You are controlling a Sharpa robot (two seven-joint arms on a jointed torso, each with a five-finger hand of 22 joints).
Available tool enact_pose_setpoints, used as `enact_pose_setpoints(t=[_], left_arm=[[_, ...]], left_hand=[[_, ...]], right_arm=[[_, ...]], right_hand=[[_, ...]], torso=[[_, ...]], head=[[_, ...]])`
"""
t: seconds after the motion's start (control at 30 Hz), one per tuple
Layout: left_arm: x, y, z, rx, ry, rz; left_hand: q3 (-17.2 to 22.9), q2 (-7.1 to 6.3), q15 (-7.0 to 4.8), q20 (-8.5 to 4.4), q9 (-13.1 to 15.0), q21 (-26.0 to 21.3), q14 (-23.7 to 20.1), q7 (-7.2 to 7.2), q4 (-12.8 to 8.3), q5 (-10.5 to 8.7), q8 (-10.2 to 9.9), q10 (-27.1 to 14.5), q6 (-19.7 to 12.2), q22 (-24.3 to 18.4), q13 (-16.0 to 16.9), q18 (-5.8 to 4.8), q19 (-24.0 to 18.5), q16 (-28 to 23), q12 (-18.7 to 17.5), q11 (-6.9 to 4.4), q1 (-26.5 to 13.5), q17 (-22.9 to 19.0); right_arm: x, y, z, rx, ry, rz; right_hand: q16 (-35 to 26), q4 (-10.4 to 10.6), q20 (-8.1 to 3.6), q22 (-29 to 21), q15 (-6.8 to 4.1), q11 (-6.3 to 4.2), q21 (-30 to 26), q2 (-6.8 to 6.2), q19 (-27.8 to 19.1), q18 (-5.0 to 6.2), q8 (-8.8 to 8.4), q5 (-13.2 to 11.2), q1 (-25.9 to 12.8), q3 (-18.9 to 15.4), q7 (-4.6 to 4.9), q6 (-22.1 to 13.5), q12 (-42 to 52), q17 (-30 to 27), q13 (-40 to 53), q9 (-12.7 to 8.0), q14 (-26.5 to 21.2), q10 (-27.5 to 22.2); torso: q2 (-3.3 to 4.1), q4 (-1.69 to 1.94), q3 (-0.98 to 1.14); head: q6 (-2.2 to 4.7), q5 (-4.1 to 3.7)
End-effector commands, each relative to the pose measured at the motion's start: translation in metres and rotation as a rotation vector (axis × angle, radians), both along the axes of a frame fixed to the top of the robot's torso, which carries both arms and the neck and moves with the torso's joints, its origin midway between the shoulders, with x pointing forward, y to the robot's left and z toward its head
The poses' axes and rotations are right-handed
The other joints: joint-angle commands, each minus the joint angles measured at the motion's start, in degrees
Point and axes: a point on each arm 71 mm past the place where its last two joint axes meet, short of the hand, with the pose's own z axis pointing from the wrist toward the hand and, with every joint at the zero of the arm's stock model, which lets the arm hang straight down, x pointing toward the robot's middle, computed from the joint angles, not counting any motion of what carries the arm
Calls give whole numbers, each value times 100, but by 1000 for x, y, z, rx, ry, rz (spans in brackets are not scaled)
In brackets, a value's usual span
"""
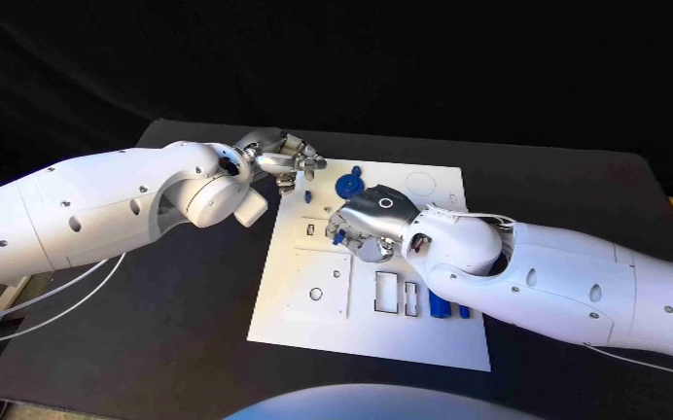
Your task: Assemble the parts on the task board
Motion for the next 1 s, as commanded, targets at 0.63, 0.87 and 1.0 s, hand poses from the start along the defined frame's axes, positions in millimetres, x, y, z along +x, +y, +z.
enact_pose_setpoints(t=[0.63, 0.87, 1.0], left_arm=[[0, -2, 0, -3, 9, -2], [0, -2, 0, -2, 11, -1], [0, -3, 0, -2, 12, -1]], left_hand=[[-40, 20, 3, 28, -23, -4, -15, 21, -8, -8, -46, -58, -30, 39, -16, 89, 50, 18, -19, 10, 83, 23], [-41, 21, 3, 28, -26, 3, -14, 22, -8, -9, -47, -59, -31, 52, -18, 87, 60, 20, -19, 11, 84, 25], [-41, 21, 3, 28, -26, 3, -14, 22, -8, -9, -47, -59, -31, 52, -18, 87, 60, 20, -19, 11, 84, 25]], right_arm=[[0, 7, 0, -173, -162, -103], [1, 10, -2, -203, -153, -84], [2, 11, -3, -208, -150, -79]], right_hand=[[14, -33, -48, 1323, -59, -14, 47, -87, 379, -121, 560, -15, 39, -43, -39, -22, -9, 949, 65, 507, 469, 2], [12, -47, -55, 1316, -69, -7, 32, -101, 370, -117, 568, -16, 50, -43, -36, -36, -12, 944, 64, 517, 468, 3], [9, -51, -57, 1315, -71, -4, 30, -108, 369, -117, 570, -16, 50, -46, -34, -40, -15, 938, 61, 520, 467, 0]], torso=[[-6, -2, 1], [-7, -4, 4], [-5, -2, 2]], head=[[-21, 32], [-35, 38], [-36, 38]])
